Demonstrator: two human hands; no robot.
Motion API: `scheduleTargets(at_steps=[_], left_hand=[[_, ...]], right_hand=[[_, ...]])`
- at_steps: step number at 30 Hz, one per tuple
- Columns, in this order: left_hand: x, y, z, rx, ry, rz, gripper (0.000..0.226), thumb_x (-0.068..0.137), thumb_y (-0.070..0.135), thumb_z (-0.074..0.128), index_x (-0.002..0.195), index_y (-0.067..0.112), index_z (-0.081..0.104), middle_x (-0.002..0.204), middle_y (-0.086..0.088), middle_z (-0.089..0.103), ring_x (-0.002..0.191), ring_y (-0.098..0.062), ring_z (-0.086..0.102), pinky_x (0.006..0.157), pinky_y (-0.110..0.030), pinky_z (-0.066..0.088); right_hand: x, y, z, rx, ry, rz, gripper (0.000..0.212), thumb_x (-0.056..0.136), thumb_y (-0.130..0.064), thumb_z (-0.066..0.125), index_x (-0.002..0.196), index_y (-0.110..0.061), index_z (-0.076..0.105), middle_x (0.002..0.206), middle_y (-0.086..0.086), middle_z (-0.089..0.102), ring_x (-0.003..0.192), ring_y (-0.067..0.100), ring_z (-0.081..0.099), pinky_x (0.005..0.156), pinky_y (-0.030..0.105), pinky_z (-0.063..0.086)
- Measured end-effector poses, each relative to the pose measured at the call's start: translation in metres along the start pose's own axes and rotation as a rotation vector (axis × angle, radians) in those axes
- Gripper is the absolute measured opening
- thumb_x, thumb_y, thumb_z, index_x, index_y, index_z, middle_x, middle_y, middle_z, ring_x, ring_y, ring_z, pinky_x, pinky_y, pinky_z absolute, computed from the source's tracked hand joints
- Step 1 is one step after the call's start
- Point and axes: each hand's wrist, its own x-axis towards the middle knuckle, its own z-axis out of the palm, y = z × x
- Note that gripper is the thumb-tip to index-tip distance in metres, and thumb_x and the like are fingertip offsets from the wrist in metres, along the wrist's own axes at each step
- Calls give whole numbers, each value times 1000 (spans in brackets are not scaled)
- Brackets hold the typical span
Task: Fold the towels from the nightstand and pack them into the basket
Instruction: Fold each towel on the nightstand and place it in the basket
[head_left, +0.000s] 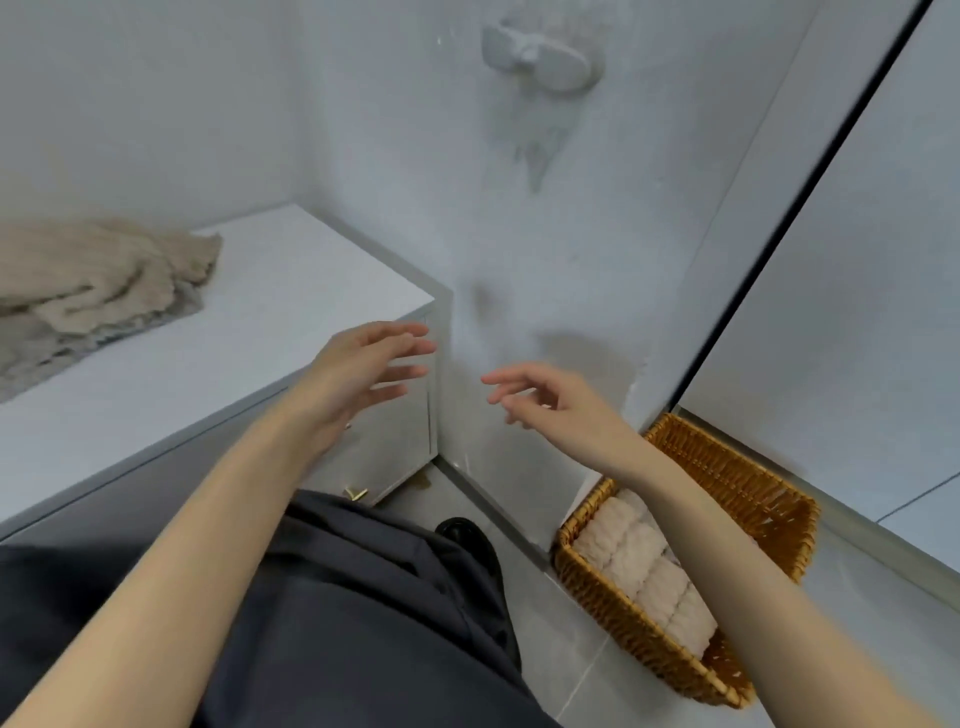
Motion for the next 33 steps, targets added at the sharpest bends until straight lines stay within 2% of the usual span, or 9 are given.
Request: scheduleTargets(at_steps=[5, 10, 13, 16, 19, 22, 25, 28, 33], left_hand=[[-20, 22, -71, -34, 154, 85, 21, 97, 19, 52, 113, 19, 64, 108, 4, 71, 99, -16, 67, 84, -29, 52], [-37, 28, -137, 36, 465, 145, 18, 96, 15, 50, 110, 21, 61, 106, 6, 69, 96, -14, 64, 93, -34, 49], [-42, 20, -165, 134, 647, 223, 22, 96, 13, 48, 115, 19, 57, 116, 1, 63, 105, -15, 58, 91, -27, 46], [-48, 8, -192, 246, 797, 292, 33, 95, 12, 50, 127, 15, 54, 117, 7, 58, 106, -9, 53, 81, -13, 42], [-46, -8, -212, 275, 905, 327, 38, 92, 10, 51, 129, 16, 53, 122, 7, 56, 109, -9, 53, 91, -22, 42], [-40, -24, -226, 367, 927, 335, 38, 92, 10, 51, 130, 16, 54, 124, 11, 53, 117, -10, 51, 96, -23, 41], [-31, -38, -235, 530, 940, 326, 41, 92, 8, 52, 133, 12, 52, 135, 0, 52, 129, -18, 43, 108, -35, 36], [-22, -47, -248, 645, 942, 260, 48, 92, 9, 53, 140, 11, 45, 148, -6, 40, 140, -21, 27, 117, -37, 19], [-11, -56, -255, 740, 883, 166, 56, 93, 12, 51, 146, 12, 34, 155, -6, 26, 144, -22, 15, 116, -33, 11]], right_hand=[[48, -47, 21, -2, -11, -94, 26, 96, -16, 52, 117, -25, 64, 104, -11, 68, 83, 8, 64, 81, 22, 51], [98, -90, 54, 12, -51, -160, 25, 95, -17, 54, 116, -25, 65, 107, -9, 67, 80, 7, 65, 80, 28, 52], [124, -109, 76, -3, -77, -169, 25, 94, -18, 53, 113, -29, 65, 106, -13, 66, 83, 9, 64, 82, 33, 52], [149, -121, 106, -76, -89, -233, 26, 94, -17, 52, 114, -30, 63, 108, -14, 64, 83, 10, 62, 70, 15, 48], [169, -125, 138, -178, -117, -293, 29, 94, -16, 50, 119, -27, 60, 114, -12, 60, 82, 6, 58, 68, 7, 40], [183, -124, 170, -219, -137, -332, 32, 95, -15, 49, 123, -26, 58, 123, -8, 56, 87, 6, 57, 81, 19, 43], [193, -122, 194, -217, -106, -347, 33, 95, -17, 50, 126, -26, 55, 129, -6, 53, 95, 11, 56, 88, 28, 46], [209, -122, 219, -106, -94, -303, 38, 94, -18, 53, 132, -22, 51, 133, -2, 52, 101, 11, 55, 87, 24, 42], [233, -128, 252, 230, -76, -59, 44, 92, -22, 59, 134, -20, 45, 127, -3, 53, 112, 11, 52, 88, 20, 38]])
